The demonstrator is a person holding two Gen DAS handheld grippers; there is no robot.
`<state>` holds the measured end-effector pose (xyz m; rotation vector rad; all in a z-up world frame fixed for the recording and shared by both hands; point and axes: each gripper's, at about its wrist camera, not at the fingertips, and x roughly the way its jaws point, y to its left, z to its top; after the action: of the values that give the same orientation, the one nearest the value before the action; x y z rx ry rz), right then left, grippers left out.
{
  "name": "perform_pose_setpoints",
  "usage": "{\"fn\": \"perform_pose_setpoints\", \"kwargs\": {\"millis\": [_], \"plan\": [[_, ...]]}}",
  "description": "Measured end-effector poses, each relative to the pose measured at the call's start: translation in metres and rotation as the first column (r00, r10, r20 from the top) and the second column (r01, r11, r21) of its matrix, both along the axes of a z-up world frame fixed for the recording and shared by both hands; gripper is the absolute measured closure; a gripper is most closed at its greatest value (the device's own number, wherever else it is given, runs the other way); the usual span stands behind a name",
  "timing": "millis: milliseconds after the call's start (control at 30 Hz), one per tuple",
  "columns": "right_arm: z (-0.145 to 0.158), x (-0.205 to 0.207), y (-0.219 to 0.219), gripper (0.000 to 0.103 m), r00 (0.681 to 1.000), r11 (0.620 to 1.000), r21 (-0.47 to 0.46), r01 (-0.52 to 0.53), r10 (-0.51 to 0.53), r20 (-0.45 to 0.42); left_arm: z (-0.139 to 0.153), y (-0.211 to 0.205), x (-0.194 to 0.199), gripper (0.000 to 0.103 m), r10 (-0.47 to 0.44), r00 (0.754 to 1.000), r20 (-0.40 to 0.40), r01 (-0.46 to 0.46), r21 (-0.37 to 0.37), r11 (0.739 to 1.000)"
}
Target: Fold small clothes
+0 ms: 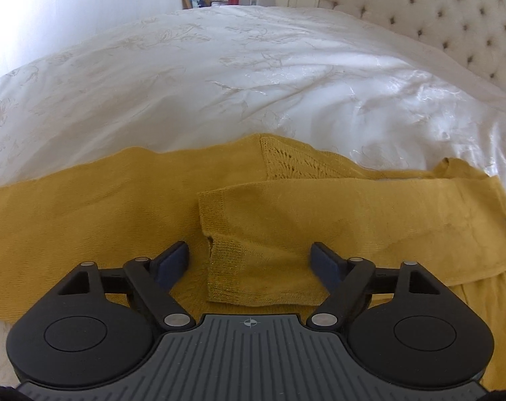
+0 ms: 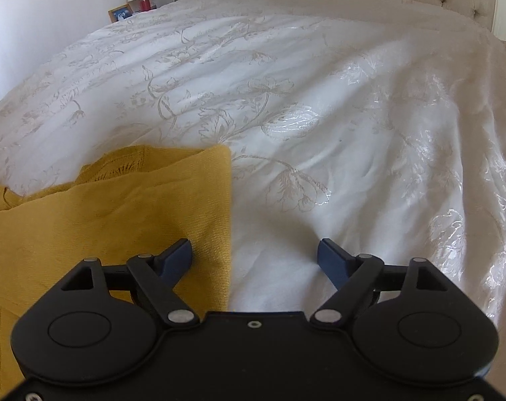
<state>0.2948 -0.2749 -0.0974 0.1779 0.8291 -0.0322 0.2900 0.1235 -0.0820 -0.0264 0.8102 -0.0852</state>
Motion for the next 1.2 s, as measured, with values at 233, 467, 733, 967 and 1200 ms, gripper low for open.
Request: {"fn": "perform_pose_setpoints", "kwargs": {"millis": [233, 467, 733, 967, 1200], "plan": [[0.021, -0.012, 0.002, 0.018, 0.987, 0.998, 0.067, -0.021, 0.010, 0.162, 0.019, 0.046, -0.017, 0.024, 0.043, 0.999, 0.020, -0.044, 0.019, 0.999], [0.033, -0.021, 0.023, 0.006, 0.946, 0.962, 0.200, -0.185, 0.120, 0.302, 0.032, 0.138, -0.036, 0.024, 0.206, 0.978, 0.046, -0.208, 0.047, 0.977], [0.022, -0.018, 0.049, 0.006, 0.931, 0.925, 0.255, -0.282, 0.200, 0.306, 0.038, 0.227, -0.048, 0.024, 0.429, 0.899, 0.084, -0.432, 0.022, 0.901], [0.015, -0.018, 0.064, 0.006, 0.926, 0.923, 0.225, -0.313, 0.244, 0.287, 0.034, 0.257, -0.038, 0.024, 0.489, 0.864, 0.123, -0.500, 0.089, 0.862], [0.010, -0.017, 0.066, 0.006, 0.932, 0.922, 0.228, -0.312, 0.251, 0.262, 0.023, 0.252, -0.013, 0.064, 0.420, 0.906, 0.059, -0.423, 0.094, 0.901]]}}
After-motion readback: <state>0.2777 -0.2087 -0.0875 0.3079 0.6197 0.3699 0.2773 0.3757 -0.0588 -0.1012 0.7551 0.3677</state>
